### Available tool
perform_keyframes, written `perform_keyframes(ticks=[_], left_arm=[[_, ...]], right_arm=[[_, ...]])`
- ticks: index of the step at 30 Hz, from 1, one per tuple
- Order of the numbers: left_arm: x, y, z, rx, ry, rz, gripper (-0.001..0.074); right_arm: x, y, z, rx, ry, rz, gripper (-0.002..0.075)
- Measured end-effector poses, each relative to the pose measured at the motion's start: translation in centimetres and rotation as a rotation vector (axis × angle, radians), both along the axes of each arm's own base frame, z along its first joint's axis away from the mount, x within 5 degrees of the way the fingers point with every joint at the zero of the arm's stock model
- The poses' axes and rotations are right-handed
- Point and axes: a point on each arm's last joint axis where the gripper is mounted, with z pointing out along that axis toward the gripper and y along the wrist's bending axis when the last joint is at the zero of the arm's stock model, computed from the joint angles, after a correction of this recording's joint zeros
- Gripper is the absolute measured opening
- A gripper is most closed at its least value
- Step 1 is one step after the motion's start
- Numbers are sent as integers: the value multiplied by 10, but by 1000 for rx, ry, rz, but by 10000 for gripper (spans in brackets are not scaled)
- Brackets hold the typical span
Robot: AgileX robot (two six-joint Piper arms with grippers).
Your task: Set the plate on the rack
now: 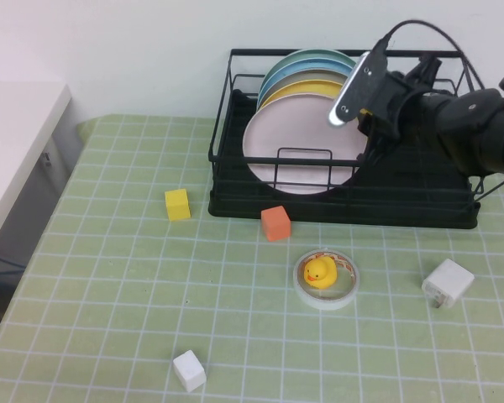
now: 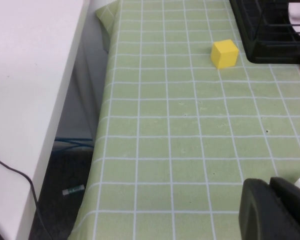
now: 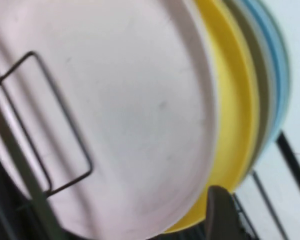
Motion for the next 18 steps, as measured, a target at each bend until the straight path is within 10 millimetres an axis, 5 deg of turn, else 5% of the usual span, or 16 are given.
perform_keyframes(ticks=[5, 9, 13, 18], left_arm=[[0, 1, 0, 8, -5, 3, -1], [0, 1, 0, 8, -5, 3, -1], [0, 0, 0, -15, -3, 13, -1], [2, -3, 6, -134, -47, 18, -1]], right_arm=[[-5, -4, 29, 32, -59, -23, 312], [-15, -8, 62, 129, -103, -64, 180], [-33, -18, 110, 329, -149, -153, 37], [-81, -37, 187, 577, -243, -229, 4]])
